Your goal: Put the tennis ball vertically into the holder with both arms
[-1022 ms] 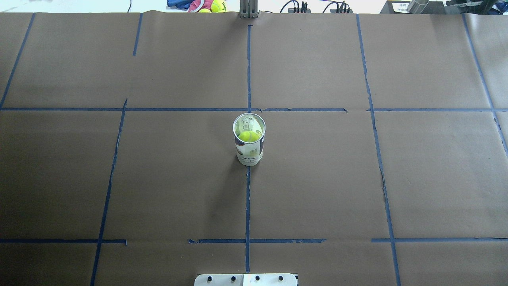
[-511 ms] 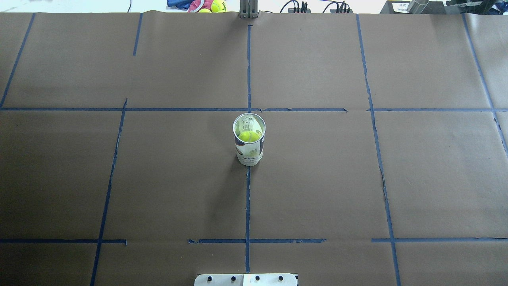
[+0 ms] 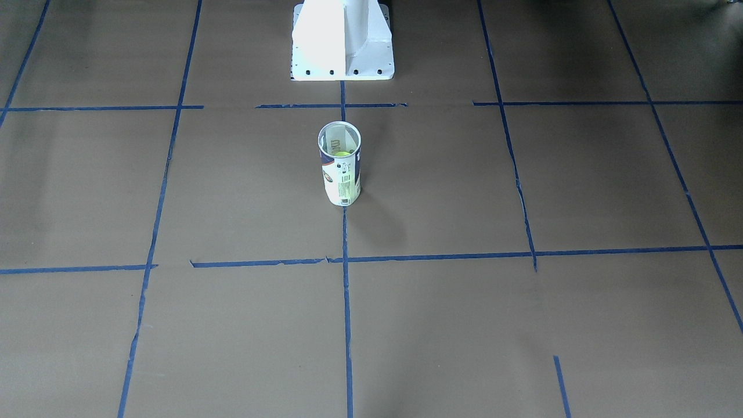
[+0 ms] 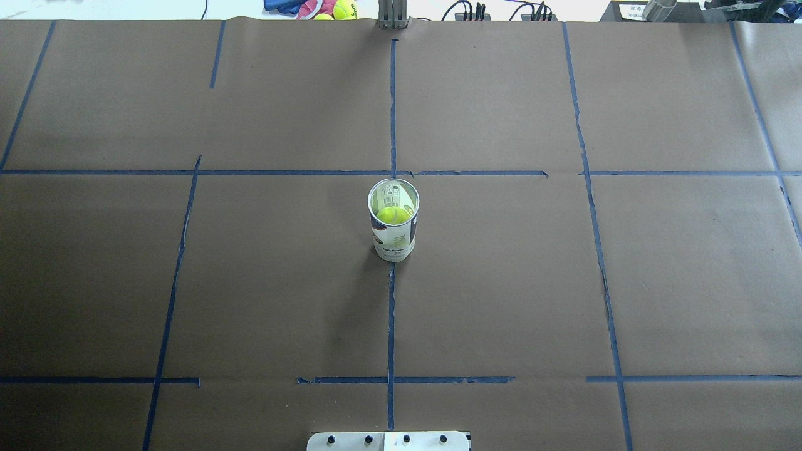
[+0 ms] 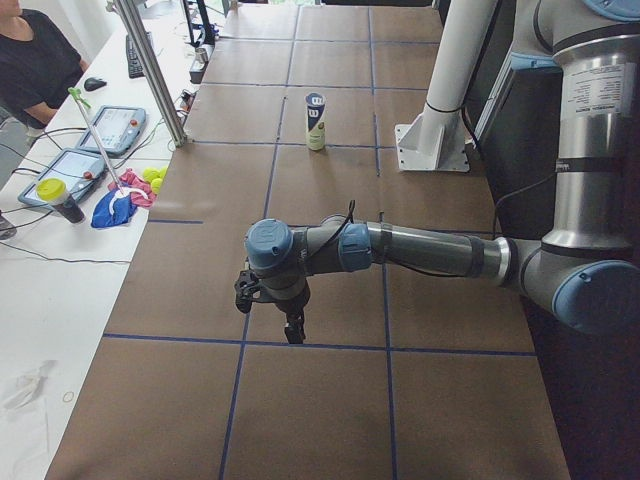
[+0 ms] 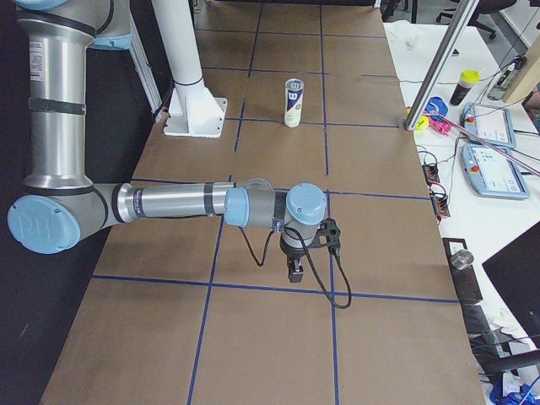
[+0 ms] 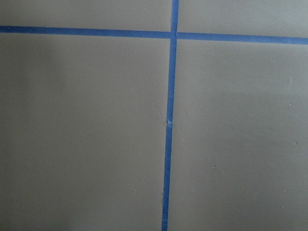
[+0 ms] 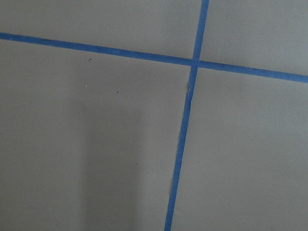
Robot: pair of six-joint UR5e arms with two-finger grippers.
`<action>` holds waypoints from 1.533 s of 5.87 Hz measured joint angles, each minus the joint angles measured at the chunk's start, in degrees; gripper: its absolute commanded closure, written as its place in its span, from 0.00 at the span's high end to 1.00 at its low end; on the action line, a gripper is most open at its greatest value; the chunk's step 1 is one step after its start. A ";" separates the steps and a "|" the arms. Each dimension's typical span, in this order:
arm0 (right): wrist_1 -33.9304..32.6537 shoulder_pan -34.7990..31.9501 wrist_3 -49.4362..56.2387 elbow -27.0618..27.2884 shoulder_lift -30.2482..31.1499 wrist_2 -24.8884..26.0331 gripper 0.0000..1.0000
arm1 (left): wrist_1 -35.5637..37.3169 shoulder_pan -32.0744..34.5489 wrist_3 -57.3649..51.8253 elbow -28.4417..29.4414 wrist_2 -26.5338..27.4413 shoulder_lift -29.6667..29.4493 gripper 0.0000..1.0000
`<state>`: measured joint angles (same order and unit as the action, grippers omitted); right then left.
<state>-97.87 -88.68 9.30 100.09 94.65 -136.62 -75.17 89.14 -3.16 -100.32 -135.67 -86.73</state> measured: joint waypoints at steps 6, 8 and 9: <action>0.20 0.03 -0.18 0.00 0.01 -0.34 1.00 | -1.34 0.55 -6.73 3.51 -0.14 -0.36 1.00; 0.11 0.06 -0.82 -0.07 -0.09 -0.20 1.00 | -1.56 0.75 -6.47 3.36 -0.28 0.20 1.00; 0.12 0.08 -0.95 -0.09 -0.14 0.17 1.00 | -1.62 0.81 -6.44 3.28 -0.38 0.29 1.00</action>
